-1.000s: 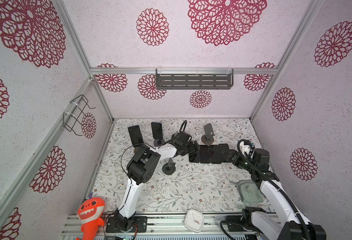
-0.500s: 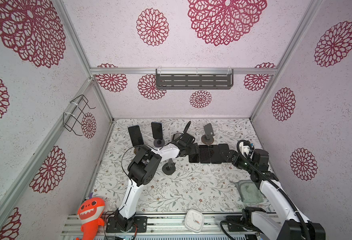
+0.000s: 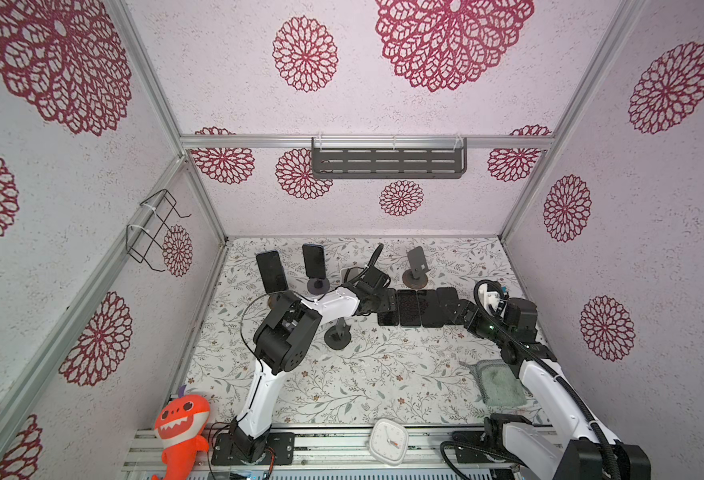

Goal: Remove the phone from the phone stand

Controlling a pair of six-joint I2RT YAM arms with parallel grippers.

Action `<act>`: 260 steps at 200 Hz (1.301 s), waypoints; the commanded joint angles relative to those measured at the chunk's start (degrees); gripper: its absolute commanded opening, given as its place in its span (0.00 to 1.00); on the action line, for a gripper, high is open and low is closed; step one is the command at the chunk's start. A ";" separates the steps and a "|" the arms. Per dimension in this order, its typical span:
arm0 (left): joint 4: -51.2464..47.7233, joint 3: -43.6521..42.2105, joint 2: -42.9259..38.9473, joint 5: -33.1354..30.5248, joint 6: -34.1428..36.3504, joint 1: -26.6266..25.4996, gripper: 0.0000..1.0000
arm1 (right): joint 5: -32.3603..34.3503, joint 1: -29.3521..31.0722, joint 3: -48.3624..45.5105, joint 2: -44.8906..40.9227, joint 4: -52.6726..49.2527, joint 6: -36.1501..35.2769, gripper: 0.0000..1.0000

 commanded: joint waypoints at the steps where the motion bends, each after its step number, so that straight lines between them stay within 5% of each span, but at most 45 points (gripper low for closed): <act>1: -3.15 0.05 -4.13 -2.74 2.59 -1.09 0.92 | 1.37 -0.22 0.72 -0.22 -1.06 -2.00 0.97; 63: -7.77 2.49 -13.67 -9.13 9.28 -3.29 0.92 | 1.99 -0.07 1.05 0.15 -1.60 -1.79 0.98; 109: -13.14 5.30 -21.13 -23.97 14.73 -2.23 0.97 | 2.44 0.13 0.85 -0.14 -0.84 -0.78 0.97; 137: -12.90 5.27 -23.44 -27.76 16.40 1.79 0.98 | 2.60 0.48 0.79 -0.74 -0.99 -0.49 0.97; 179: -5.93 1.92 -26.20 -25.17 24.29 8.11 0.98 | 2.82 0.56 1.45 -1.75 -2.87 -1.26 0.97; 211: 0.00 -2.08 -27.70 -15.16 29.51 13.89 0.98 | 3.04 0.61 1.62 -1.72 -3.23 -1.52 0.97; 260: 5.59 -7.69 -29.46 -15.48 34.20 17.66 0.98 | 3.18 0.75 1.45 -1.19 -2.92 -1.53 0.97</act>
